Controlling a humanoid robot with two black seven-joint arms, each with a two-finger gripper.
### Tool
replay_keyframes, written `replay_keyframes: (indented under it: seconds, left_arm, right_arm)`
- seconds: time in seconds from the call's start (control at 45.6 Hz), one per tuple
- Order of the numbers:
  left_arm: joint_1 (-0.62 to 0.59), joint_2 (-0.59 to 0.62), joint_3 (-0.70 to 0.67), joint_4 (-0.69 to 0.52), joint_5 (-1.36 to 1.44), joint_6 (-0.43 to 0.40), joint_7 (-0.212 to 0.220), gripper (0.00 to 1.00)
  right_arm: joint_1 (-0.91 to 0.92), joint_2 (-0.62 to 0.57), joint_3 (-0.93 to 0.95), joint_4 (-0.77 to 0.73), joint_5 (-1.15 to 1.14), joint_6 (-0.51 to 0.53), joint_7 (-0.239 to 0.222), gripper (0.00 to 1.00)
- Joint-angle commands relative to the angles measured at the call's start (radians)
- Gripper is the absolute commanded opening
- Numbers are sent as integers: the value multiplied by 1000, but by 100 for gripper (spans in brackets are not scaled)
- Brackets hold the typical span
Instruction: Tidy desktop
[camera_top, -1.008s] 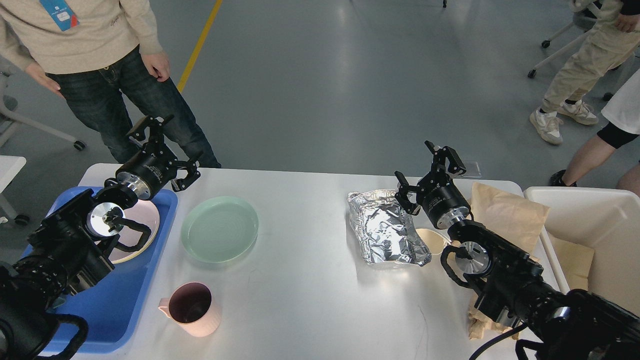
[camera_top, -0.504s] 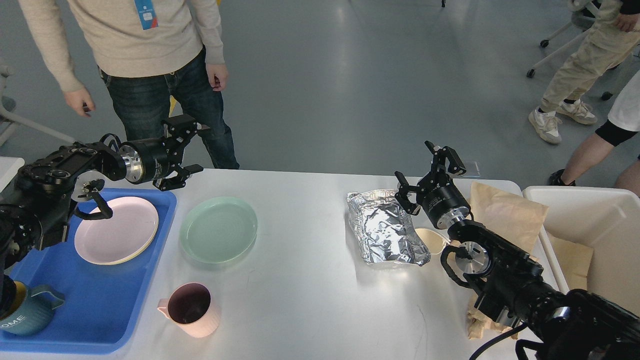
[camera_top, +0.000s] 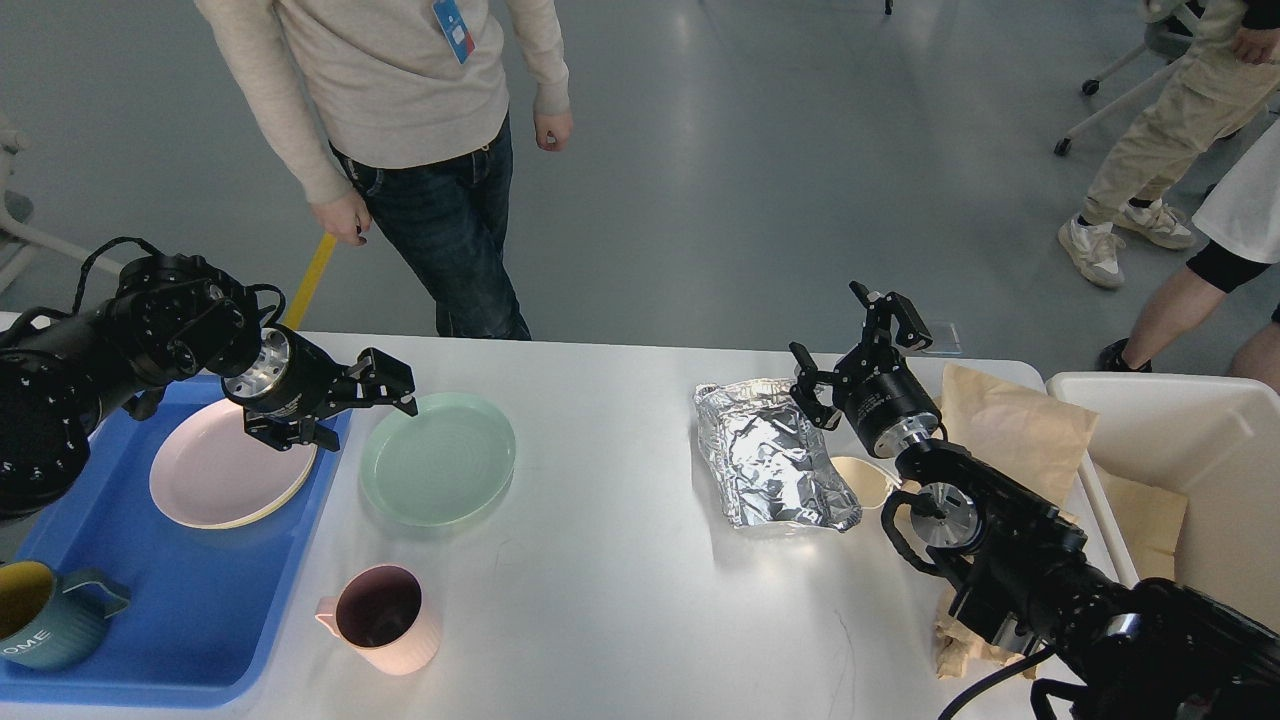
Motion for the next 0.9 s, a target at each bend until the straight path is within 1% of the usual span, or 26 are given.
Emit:
replay_keyframes:
  seconds: [0.0,0.11,0.285,0.395,0.504,0.526,0.614,0.767,0.877]
  left_arm:
    - [-95,-4,105,-88,82,-36,-8,100]
    - [-182,-21,163,-175,105,-36,-3,100]
    - [-302,-70,330,-323,105,-36,-6,100]
    - [-354,-79,369,-430,105,-36,4,100]
    - [-365,-92,373,-528,105,-36,14,100]
    - [-370,-96,373,-556,105,-36,23,100]
    - [-373,-101,373,-582,105,-36,46,100]
    - [-371,-105,378,-585,108,-36,90,100]
    - [-357,-107,384,-574,108,-36,141,100]
  right_arm:
    - [0,0,0,0,0,0,0,100]
    - [0,0,0,0,0,0,0,100]
    - [0,0,0,0,0,0,0,100]
    - [0,0,0,0,0,0,0,100]
    - [0,0,0,0,0,0,0,100]
    - [0,0,0,0,0,0,0,100]
    - [0,0,0,0,0,0,0,100]
    - [0,0,0,0,0,0,0,100]
    - [0,0,0,0,0,0,0,100]
